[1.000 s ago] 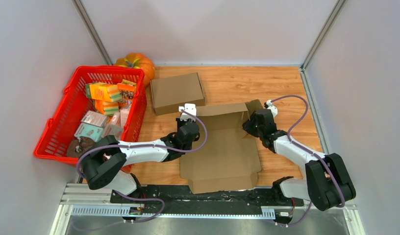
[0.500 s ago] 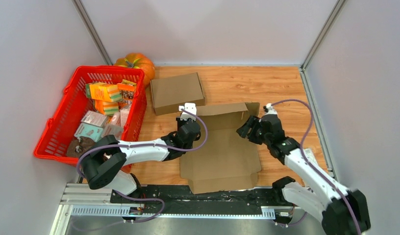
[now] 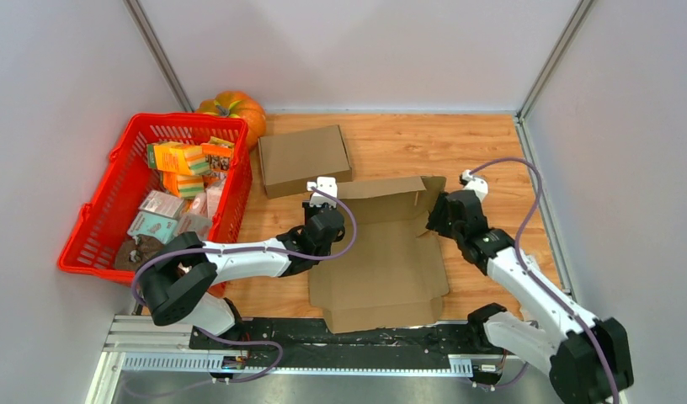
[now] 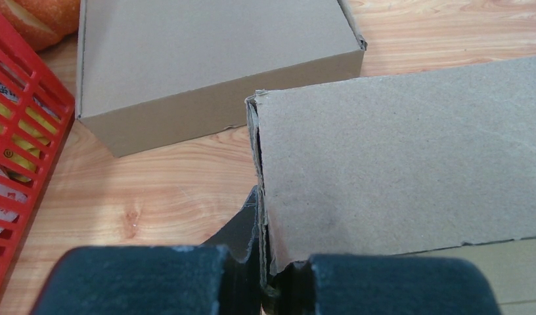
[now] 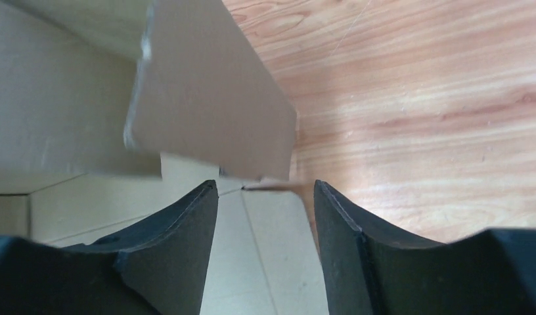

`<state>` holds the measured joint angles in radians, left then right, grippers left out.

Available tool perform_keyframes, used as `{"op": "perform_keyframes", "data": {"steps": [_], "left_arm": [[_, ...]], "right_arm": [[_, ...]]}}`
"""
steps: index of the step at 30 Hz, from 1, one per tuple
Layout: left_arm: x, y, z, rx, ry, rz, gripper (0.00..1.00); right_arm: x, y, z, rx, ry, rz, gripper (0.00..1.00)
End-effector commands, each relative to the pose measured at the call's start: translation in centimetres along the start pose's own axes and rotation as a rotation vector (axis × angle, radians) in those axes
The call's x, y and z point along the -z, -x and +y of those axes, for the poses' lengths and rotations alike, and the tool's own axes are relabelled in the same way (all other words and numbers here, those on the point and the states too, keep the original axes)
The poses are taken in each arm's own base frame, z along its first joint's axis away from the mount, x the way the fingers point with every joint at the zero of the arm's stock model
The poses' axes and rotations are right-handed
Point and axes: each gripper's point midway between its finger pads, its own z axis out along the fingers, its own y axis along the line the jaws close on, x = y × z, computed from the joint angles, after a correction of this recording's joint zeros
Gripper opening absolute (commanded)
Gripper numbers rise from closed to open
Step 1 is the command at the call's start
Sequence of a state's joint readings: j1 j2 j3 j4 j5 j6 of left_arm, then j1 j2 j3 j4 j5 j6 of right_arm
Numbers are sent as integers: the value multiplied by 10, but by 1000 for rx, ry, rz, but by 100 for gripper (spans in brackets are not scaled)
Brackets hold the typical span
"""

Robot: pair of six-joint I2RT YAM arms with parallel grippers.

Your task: Fold the paper box

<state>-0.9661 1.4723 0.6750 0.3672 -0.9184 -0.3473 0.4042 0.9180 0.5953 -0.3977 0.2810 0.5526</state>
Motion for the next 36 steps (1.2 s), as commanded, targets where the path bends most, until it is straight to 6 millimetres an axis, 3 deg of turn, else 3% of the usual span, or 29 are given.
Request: {"op": "perform_keyframes", "data": {"steps": [1,3,4,5,6,7,9,13,19,20,21,23,27,28,33,35,36], "left_arm": [[1,-22,9,-75,12,61,0],[1,-22,8,-71,10,60,0],[1,-23,8,-73,11,62,0],[0,-23,8,-71,10,61,0],[0,-23,8,-73,13,61,0],[0,-24,8,-72,16,60,0],[-1,-23,8,-67,19,57,0],[-3,-21,5,-53,19,48,0],[-3,-20,4,-51,19,47,0],[-3,-20,4,-49,17,46,0],[-3,-20,5,-50,18,45,0],[-3,-22,5,-56,19,47,0],[-3,-26,7,-72,16,40,0],[-3,-26,7,-72,12,38,0],[-2,-29,10,-90,-3,39,0],[-2,-30,13,-83,2,46,0],[-2,-29,13,-79,-1,48,0]], "right_arm": [[-17,57,14,90,-30,-174,49],[-25,58,14,102,-45,-171,38],[-25,58,15,109,-51,-168,25],[-25,57,15,111,-59,-163,17],[-20,61,19,103,-53,-172,12],[-13,54,20,115,-64,-146,8],[0,52,24,95,-55,-125,6],[21,23,45,35,56,26,0],[21,-16,65,-49,148,156,0],[17,-30,64,-47,164,182,0],[15,-27,79,-55,228,160,0],[17,-37,95,-30,327,196,4],[28,-26,95,132,371,161,57],[28,-20,86,184,334,134,61],[58,10,60,137,283,-31,64],[73,33,43,19,235,-167,66],[72,35,29,-16,178,-194,66]]}}
